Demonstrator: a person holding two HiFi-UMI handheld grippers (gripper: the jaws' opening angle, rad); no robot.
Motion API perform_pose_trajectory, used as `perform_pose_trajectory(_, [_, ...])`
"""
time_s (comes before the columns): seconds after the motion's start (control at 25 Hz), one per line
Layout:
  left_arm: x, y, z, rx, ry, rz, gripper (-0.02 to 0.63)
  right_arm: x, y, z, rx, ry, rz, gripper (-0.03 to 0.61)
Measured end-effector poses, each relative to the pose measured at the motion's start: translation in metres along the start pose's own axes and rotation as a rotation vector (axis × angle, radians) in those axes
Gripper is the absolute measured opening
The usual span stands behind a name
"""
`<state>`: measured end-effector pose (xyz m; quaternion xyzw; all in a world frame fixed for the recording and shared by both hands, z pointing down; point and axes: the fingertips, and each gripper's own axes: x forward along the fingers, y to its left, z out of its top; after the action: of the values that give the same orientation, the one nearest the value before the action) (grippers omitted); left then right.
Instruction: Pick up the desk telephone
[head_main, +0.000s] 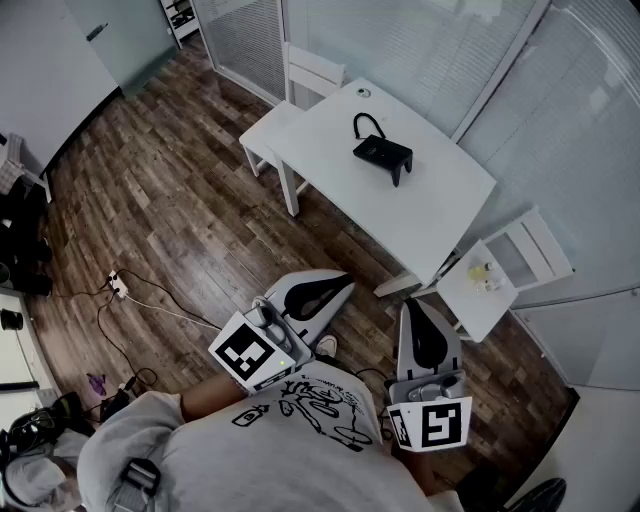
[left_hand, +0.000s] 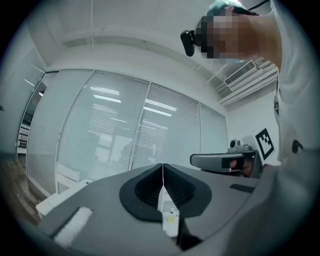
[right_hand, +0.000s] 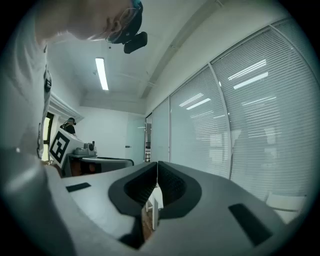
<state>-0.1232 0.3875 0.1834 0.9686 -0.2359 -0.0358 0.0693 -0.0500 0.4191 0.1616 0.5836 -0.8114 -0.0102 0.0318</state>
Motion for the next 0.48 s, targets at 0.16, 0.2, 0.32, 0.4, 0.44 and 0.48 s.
perform_pose_trajectory(0.16, [0.003, 0.003, -0.001, -0.011, 0.015, 0.016, 0.008, 0.001, -0.006, 0.003, -0.007, 0.002, 0.008, 0.008])
perform_pose_trajectory(0.2, [0.005, 0.003, -0.002, -0.012, 0.018, 0.02, 0.008, 0.0, -0.008, 0.004, -0.007, 0.002, 0.009, 0.008])
perform_pose_trajectory(0.32, [0.006, 0.0, -0.005, -0.014, 0.022, 0.029, 0.008, -0.003, -0.011, 0.004, -0.017, -0.006, 0.012, 0.008])
perform_pose_trajectory(0.4, [0.009, -0.002, -0.007, -0.018, 0.02, 0.036, 0.008, -0.002, -0.013, 0.004, -0.026, -0.013, 0.017, 0.009])
perform_pose_trajectory(0.44, [0.012, -0.003, -0.007, -0.022, 0.02, 0.039, 0.008, -0.001, -0.014, 0.005, -0.022, -0.015, 0.023, 0.009])
perform_pose_trajectory(0.48, [0.015, -0.003, -0.007, -0.025, 0.021, 0.04, 0.008, 0.0, -0.016, 0.005, -0.013, -0.014, 0.028, 0.009])
